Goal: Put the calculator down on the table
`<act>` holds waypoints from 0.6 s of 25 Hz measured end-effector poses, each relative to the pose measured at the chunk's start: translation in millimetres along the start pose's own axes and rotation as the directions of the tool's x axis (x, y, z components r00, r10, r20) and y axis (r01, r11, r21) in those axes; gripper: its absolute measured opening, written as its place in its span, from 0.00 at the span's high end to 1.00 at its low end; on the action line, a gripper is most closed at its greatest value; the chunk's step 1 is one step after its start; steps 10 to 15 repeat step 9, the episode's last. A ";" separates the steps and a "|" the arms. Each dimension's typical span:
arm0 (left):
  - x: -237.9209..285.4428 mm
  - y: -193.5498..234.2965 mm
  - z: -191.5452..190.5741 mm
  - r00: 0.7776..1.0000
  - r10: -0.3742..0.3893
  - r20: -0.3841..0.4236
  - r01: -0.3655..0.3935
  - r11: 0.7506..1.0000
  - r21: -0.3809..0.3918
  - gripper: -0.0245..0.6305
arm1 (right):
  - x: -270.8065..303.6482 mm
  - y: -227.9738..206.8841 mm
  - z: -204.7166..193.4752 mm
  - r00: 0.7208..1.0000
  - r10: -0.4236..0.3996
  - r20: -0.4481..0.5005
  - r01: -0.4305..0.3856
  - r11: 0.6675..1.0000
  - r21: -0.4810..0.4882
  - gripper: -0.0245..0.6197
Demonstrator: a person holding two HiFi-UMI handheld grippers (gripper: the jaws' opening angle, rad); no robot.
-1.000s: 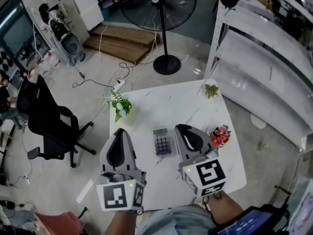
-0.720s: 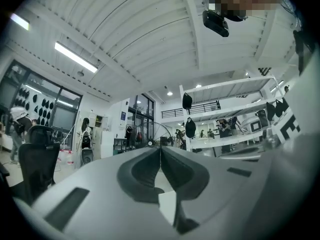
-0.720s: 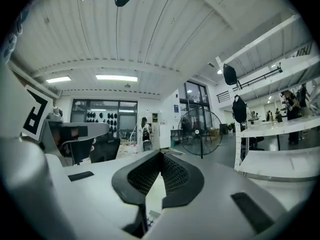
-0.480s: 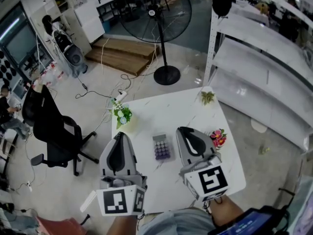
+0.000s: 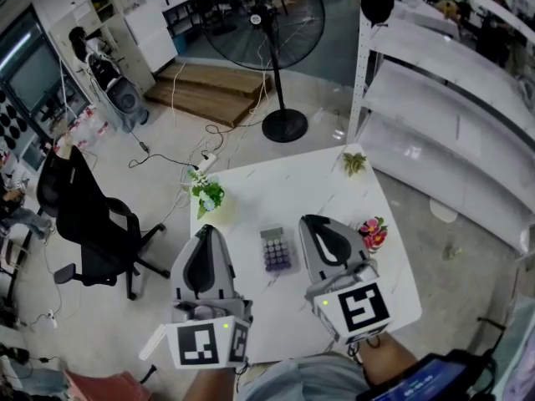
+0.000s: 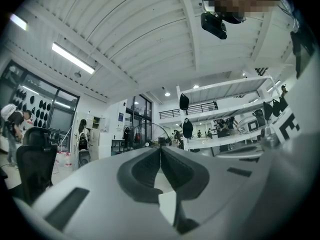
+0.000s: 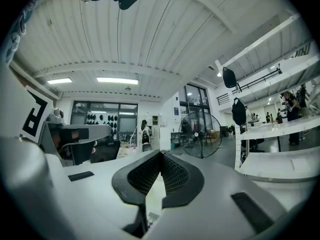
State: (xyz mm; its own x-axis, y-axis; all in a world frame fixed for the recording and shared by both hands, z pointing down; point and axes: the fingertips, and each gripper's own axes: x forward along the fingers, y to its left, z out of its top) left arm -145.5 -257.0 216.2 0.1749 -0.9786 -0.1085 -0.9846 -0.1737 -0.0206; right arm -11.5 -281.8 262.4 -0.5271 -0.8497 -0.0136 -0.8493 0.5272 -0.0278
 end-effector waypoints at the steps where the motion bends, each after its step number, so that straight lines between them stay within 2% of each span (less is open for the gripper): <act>1: 0.4 -0.2 -0.6 1.000 0.000 -0.001 0.000 1.000 0.000 0.95 | 0.2 -0.3 -0.7 1.000 0.000 -0.001 0.000 1.000 0.001 0.94; 15: 4.5 5.2 -5.6 1.000 0.003 -0.008 -0.003 1.000 0.002 0.95 | 6.8 0.2 -6.3 1.000 0.000 -0.008 0.000 1.000 0.003 0.94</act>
